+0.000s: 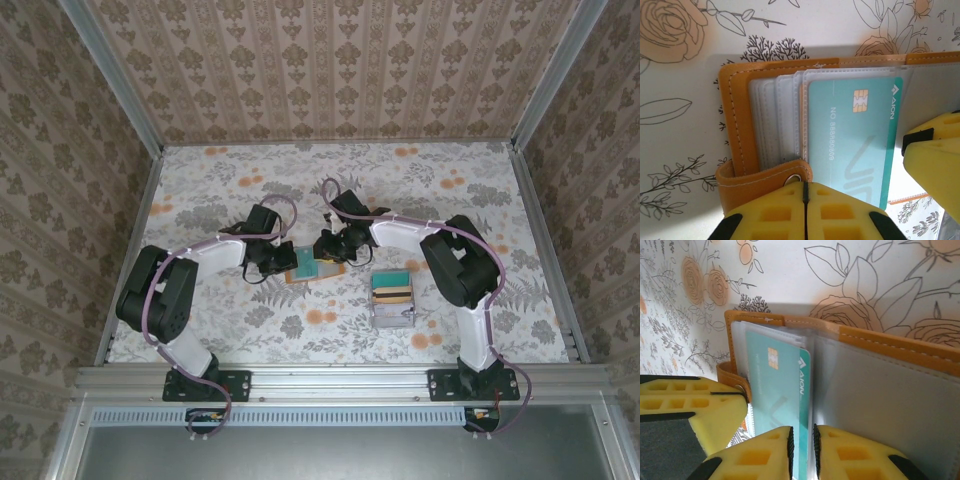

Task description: Take the credit cards out of the card holder

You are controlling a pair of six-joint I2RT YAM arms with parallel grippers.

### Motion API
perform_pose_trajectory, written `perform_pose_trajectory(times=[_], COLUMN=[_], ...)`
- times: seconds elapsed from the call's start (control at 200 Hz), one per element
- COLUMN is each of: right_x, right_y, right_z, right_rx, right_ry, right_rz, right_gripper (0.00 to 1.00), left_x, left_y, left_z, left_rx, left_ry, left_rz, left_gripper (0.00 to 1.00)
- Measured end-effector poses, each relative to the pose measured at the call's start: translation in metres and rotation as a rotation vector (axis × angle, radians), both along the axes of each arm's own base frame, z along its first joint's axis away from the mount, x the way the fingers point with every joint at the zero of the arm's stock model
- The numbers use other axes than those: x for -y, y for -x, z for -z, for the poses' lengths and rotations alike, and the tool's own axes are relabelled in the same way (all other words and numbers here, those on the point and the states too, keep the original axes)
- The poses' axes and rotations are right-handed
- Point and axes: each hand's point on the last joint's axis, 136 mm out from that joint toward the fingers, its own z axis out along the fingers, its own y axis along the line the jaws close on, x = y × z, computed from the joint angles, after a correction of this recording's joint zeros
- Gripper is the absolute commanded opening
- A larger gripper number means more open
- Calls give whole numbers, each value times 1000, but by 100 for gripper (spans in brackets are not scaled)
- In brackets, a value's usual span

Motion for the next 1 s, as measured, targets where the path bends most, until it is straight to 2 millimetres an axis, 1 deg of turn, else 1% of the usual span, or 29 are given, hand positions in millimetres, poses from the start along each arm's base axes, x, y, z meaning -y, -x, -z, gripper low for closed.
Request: perform_pose_trajectory(times=[0.225, 0.35, 0.555, 0.595, 0.64, 0.925, 1.0], right_x=[0, -1, -4, -5, -5, -3, -1], right_y=[2, 3, 3, 3, 3, 1, 0], right_z=[10, 12, 12, 12, 12, 12, 12], right_rx=[-30, -38, -45, -45, -47, -53, -53], right_ry=[4, -2, -19, -21, -24, -27, -27], right_rz=[3, 1, 0, -1, -1, 11, 15], right_gripper=[22, 21, 12, 8, 0, 0, 0], left_x=[1, 1, 1, 1, 1, 0, -3], left_y=[0, 0, 0, 0, 0, 0, -2], left_z=[0, 0, 0, 0, 0, 0, 1], left_rx=[-1, 0, 1, 1, 0, 1, -2], left_ry=[4, 5, 5, 5, 5, 2, 4], left_rz=[2, 2, 2, 2, 2, 1, -11], left_gripper=[6, 5, 3, 0, 0, 0, 0])
